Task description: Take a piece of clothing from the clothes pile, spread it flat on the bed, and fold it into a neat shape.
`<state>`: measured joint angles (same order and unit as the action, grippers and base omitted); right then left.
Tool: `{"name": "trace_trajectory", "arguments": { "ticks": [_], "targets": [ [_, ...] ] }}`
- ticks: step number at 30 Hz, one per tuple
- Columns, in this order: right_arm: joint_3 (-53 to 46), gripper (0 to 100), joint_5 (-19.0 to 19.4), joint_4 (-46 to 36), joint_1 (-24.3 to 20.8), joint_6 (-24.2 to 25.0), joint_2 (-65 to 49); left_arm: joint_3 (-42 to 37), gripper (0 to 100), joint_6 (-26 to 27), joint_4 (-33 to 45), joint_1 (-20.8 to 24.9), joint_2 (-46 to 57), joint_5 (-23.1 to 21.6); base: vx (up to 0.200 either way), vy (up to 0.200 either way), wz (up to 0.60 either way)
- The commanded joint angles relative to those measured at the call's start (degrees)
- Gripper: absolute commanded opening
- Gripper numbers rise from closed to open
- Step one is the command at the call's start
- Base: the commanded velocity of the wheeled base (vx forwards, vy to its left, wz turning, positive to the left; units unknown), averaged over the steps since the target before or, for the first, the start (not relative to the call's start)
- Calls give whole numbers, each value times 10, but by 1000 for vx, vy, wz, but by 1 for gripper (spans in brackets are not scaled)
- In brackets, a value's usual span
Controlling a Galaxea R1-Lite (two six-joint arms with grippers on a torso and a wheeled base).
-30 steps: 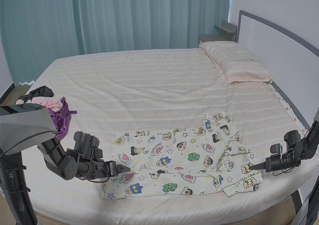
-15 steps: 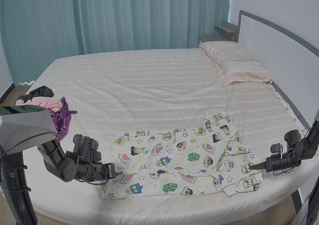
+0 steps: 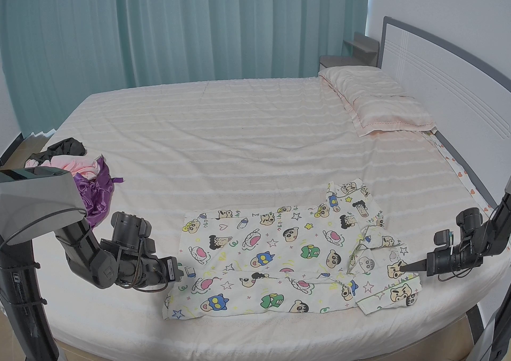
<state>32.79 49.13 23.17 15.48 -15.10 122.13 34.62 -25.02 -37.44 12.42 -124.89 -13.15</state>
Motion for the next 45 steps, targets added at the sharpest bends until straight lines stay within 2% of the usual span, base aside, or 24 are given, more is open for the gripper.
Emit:
{"name": "trace_trajectory", "arguments": {
  "ticks": [1, 9, 17, 25, 26, 45],
  "targets": [
    [1, 0, 0, 0, 0, 0, -1, 9, 100, -1, -2, -1, -11, -2, 0, 0, 0],
    [0, 0, 0, 0, 0, 0, 0, 10, 100, -4, -69, 4, -48, -6, 0, 0, 0],
    [1, 0, 0, 0, -2, 0, 0, 11, 100, -4, -77, 12, -54, -39, 0, 0, 0],
    [0, 0, 0, 0, -2, 0, -1, 4, 100, -4, -102, 15, -51, -37, 0, 0, 0],
    [0, 0, 0, 0, -2, 0, -1, 2, 0, -4, -103, 15, -51, -37, 0, 0, 0],
    [-1, 0, 0, 0, 1, 0, -4, -30, 0, 15, -105, 1, -39, -26, 0, 0, 0]
  ]
}}
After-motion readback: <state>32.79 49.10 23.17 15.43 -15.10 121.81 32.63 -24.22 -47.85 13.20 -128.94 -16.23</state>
